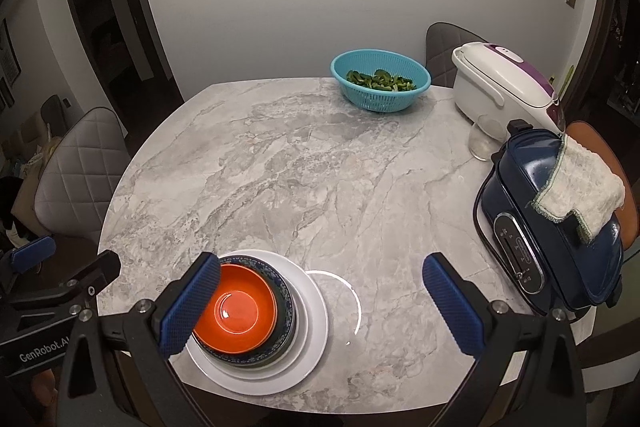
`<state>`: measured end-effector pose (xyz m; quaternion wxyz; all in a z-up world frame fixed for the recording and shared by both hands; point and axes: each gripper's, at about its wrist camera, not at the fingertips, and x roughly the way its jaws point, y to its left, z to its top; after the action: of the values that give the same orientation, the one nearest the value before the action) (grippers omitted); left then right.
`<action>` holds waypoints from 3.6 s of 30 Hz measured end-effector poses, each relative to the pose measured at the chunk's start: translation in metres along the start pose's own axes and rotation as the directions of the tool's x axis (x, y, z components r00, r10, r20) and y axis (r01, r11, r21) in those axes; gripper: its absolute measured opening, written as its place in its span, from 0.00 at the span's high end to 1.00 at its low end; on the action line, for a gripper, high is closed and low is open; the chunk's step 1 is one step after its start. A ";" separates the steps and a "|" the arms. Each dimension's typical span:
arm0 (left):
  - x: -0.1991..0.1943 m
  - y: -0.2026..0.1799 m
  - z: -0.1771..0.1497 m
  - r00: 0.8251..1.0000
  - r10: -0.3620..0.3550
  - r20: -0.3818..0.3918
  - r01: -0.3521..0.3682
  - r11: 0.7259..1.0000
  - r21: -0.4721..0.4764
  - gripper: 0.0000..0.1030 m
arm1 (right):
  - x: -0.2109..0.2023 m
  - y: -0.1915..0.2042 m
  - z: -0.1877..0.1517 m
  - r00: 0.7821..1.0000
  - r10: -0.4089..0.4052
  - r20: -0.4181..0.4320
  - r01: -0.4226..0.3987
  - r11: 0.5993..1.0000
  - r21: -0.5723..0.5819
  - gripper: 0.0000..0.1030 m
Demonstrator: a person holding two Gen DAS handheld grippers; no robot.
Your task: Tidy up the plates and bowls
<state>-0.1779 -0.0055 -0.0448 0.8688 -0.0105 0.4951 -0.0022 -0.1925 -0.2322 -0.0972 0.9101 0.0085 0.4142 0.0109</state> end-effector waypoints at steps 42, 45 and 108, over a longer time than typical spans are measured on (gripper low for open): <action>0.013 -0.001 0.002 1.000 -0.004 -0.024 0.003 1.000 -0.028 0.02 | 0.008 0.000 0.003 1.000 -0.002 -0.018 0.002 1.000 -0.014 0.00; 0.014 0.000 0.003 1.000 -0.005 -0.023 0.004 1.000 -0.025 0.02 | 0.009 -0.001 0.003 1.000 0.000 -0.023 0.000 1.000 -0.016 0.00; 0.020 -0.001 -0.002 0.999 0.008 -0.036 -0.009 0.999 -0.034 0.02 | 0.025 -0.007 -0.003 0.999 -0.001 -0.044 0.000 0.999 -0.037 0.00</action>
<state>-0.1697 -0.0068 -0.0631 0.8594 -0.0234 0.5107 0.0097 -0.1783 -0.2386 -0.1186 0.9006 -0.0086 0.4341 0.0186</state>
